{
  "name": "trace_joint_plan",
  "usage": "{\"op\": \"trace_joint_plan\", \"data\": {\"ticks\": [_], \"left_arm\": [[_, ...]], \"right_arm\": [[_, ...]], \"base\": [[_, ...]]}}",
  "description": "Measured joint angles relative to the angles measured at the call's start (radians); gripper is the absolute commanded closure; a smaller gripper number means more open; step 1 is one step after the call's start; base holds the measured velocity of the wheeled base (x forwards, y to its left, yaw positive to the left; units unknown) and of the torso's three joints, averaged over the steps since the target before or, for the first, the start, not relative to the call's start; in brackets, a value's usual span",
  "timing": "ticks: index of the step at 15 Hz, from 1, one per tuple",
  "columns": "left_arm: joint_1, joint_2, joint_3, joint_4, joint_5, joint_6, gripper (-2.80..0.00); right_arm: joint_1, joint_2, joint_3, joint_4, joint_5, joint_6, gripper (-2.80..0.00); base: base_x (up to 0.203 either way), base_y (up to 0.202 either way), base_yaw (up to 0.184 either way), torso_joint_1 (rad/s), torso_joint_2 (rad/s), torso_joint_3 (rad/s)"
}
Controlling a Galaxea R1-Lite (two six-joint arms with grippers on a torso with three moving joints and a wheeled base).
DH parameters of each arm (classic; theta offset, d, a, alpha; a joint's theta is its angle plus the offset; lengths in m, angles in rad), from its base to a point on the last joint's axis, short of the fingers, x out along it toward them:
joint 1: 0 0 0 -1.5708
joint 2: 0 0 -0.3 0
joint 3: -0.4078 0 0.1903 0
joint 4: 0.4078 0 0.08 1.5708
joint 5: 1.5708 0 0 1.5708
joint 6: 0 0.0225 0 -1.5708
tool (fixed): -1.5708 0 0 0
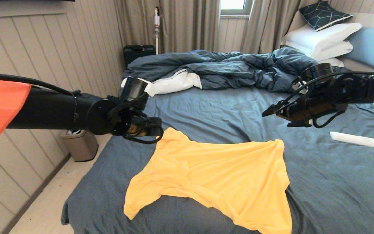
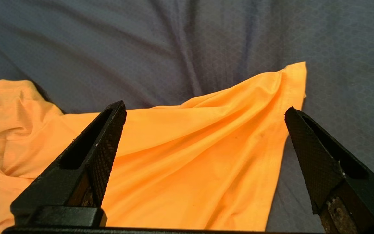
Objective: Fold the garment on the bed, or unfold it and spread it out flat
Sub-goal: Unford the yellow T-shirt
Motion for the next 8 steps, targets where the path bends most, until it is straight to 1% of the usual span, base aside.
{"op": "trace_joint_plan", "data": {"ticks": [1,3,5,7,8], "left_arm": [[-0.014,0.020,-0.018,0.016,0.001,-0.013,0.00],[-0.050,0.067,-0.077,0.083,0.004,-0.067,0.00],[-0.082,0.117,-0.170,0.188,0.005,-0.133,0.00],[-0.112,0.178,-0.282,0.317,0.006,-0.195,0.00],[-0.123,0.207,-0.332,0.376,0.006,-0.219,-2.80]], "right_arm": [[-0.001,0.000,0.000,0.000,0.000,0.000,-2.80],[-0.001,0.000,-0.002,-0.001,0.000,0.000,-2.80],[-0.003,0.000,-0.005,-0.001,0.000,0.001,-2.80],[-0.005,0.000,-0.008,-0.001,0.000,0.001,-2.80],[-0.005,0.000,-0.008,-0.001,0.000,0.001,-2.80]], "base": [[0.000,0.000,0.000,0.000,0.00,0.000],[0.000,0.000,0.000,0.000,0.00,0.000],[0.000,0.000,0.000,0.000,0.00,0.000],[0.000,0.000,0.000,0.000,0.00,0.000],[0.000,0.000,0.000,0.000,0.00,0.000]]}}
